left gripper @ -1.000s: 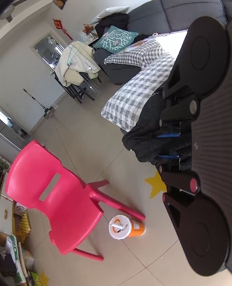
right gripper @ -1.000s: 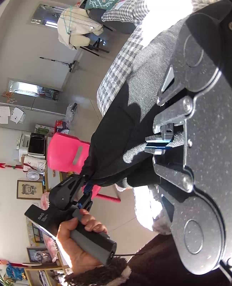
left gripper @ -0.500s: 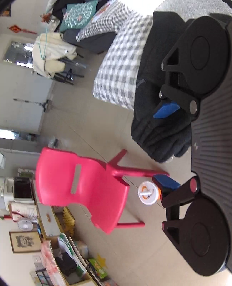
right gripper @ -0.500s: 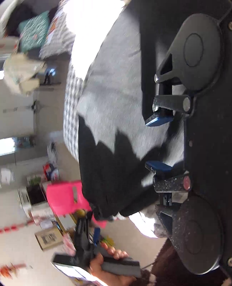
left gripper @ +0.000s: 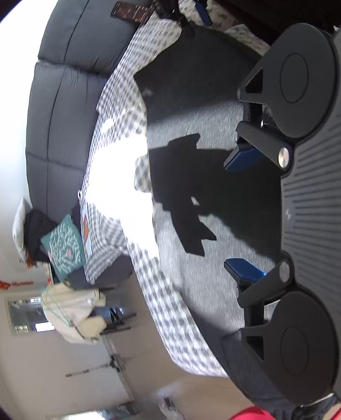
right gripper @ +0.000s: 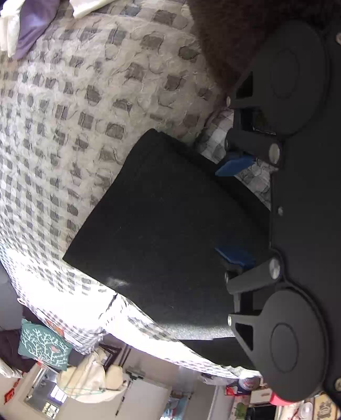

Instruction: Fold clothes

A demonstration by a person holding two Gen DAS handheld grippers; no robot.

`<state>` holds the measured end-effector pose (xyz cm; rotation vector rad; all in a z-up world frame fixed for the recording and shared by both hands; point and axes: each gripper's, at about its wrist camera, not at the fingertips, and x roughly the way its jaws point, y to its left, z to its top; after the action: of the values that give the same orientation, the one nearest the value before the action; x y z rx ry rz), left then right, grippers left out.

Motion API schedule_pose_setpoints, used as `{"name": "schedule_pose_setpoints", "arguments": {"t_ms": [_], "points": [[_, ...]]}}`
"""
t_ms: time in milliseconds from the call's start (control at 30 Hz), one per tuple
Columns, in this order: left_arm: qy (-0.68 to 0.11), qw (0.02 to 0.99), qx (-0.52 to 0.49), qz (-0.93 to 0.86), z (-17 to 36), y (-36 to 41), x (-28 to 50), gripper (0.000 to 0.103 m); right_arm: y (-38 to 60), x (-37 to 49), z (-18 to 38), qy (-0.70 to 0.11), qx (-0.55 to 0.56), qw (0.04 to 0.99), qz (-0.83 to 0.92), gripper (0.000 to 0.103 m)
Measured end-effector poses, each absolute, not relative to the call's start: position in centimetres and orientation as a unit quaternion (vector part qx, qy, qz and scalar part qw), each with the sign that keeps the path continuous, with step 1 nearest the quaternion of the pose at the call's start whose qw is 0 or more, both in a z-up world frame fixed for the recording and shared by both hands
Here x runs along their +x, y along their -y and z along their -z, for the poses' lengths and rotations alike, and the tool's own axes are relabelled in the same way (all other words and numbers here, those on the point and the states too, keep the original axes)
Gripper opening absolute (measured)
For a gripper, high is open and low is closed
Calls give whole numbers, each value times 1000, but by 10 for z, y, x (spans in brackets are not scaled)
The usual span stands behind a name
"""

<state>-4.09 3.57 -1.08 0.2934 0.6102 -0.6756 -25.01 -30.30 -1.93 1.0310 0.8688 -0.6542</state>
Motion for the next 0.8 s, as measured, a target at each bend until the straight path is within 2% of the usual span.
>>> {"name": "schedule_pose_setpoints", "arguments": {"t_ms": [100, 233, 267, 300, 367, 433, 633, 800], "points": [[-290, 863, 143, 387, 21, -21, -54, 74, 301, -243, 30, -386, 480, 715, 331, 68], [-368, 790, 158, 464, 51, -4, -65, 72, 303, -240, 61, -359, 523, 687, 354, 77], [-362, 790, 167, 466, 53, -4, -69, 72, 303, -242, 66, -341, 527, 689, 362, 76], [-356, 790, 176, 467, 55, -5, -73, 72, 304, -244, 70, -320, 527, 696, 367, 72], [-348, 790, 184, 470, 58, -7, -79, 72, 303, -247, 67, -289, 519, 717, 364, 36], [-361, 798, 124, 467, 50, -21, -68, 73, 297, -249, 56, -276, 494, 741, 362, 16], [-382, 831, -40, 403, 32, -60, -22, 79, 250, -243, 4, -218, 313, 873, 302, 15], [-413, 822, -129, 370, 40, -68, 9, 82, 174, -219, -26, -190, 99, 957, 195, 15]]}}
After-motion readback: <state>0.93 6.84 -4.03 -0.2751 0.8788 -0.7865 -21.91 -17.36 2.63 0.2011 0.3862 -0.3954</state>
